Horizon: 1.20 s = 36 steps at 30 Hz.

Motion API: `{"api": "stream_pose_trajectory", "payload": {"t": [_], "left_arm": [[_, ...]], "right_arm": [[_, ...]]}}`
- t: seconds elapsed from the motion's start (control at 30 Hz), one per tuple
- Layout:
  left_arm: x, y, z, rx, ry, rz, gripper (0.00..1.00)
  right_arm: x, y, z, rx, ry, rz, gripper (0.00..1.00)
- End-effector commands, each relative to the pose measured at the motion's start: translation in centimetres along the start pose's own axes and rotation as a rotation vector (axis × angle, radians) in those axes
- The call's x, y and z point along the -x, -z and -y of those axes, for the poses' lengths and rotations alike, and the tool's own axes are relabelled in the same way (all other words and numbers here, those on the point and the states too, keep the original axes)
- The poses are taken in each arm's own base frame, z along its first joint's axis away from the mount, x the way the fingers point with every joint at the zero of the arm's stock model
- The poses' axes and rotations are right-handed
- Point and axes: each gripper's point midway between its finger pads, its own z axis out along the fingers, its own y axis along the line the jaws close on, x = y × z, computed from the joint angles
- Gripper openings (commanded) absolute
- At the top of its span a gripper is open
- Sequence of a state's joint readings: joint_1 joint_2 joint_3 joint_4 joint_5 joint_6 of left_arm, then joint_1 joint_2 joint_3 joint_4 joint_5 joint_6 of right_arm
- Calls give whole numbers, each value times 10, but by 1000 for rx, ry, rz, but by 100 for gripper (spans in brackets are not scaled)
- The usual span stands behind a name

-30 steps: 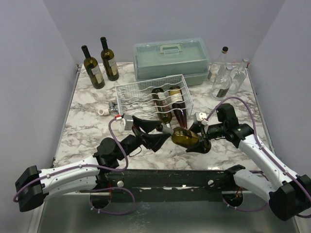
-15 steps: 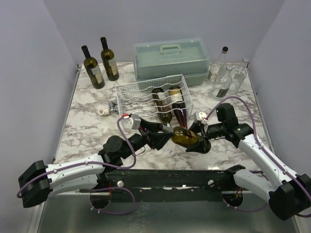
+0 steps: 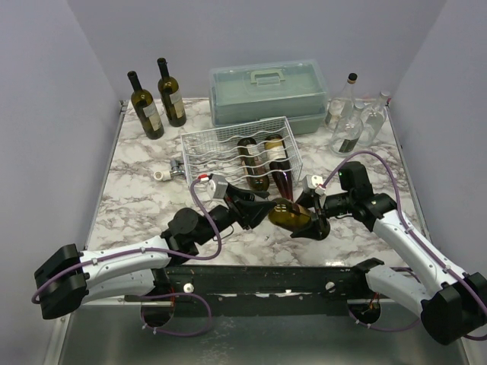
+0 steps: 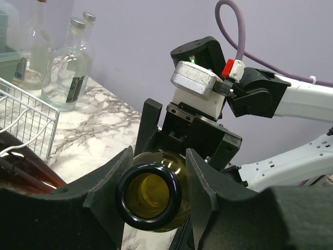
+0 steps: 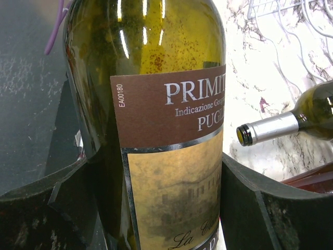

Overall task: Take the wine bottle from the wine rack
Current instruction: Place the wine bottle at the center of the board.

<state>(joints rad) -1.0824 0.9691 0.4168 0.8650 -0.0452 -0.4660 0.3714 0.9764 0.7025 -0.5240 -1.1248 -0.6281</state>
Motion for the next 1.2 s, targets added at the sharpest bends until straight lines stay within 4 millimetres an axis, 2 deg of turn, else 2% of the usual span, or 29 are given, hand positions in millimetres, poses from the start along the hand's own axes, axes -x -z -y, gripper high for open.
{"api": "stream_pose_trajectory", "payload": {"t": [0.0, 0.13, 0.2, 0.33, 0.4, 0.57, 0.63, 0.73, 0.83, 1.0, 1.17], "left_arm": [[11, -5, 13, -46, -6, 31, 47], [9, -4, 13, -50, -7, 26, 47], [9, -4, 13, -50, -8, 24, 43], [7, -5, 16, -66, -15, 15, 20], [8, -5, 16, -67, -18, 17, 0], [15, -3, 16, -59, -23, 40, 0], [20, -2, 15, -48, -24, 56, 0], [27, -3, 15, -34, -25, 68, 0], [30, -5, 16, -35, -25, 66, 0], [33, -5, 19, -43, -25, 70, 0], [38, -1, 20, -38, -29, 77, 0]], "right_arm": [[21, 1, -2, 34, 54, 65, 0], [21, 0, -2, 35, 53, 65, 0], [20, 0, -2, 33, 52, 63, 0], [20, 0, -2, 32, 52, 64, 0], [20, 0, -1, 31, 51, 63, 0], [16, 0, 0, 27, 52, 59, 1], [14, -1, -1, 28, 53, 57, 15], [9, -1, -2, 32, 63, 46, 43], [5, -1, -1, 26, 62, 37, 64], [2, 0, -2, 28, 71, 25, 84], [2, 0, -3, 28, 89, 19, 95]]}}
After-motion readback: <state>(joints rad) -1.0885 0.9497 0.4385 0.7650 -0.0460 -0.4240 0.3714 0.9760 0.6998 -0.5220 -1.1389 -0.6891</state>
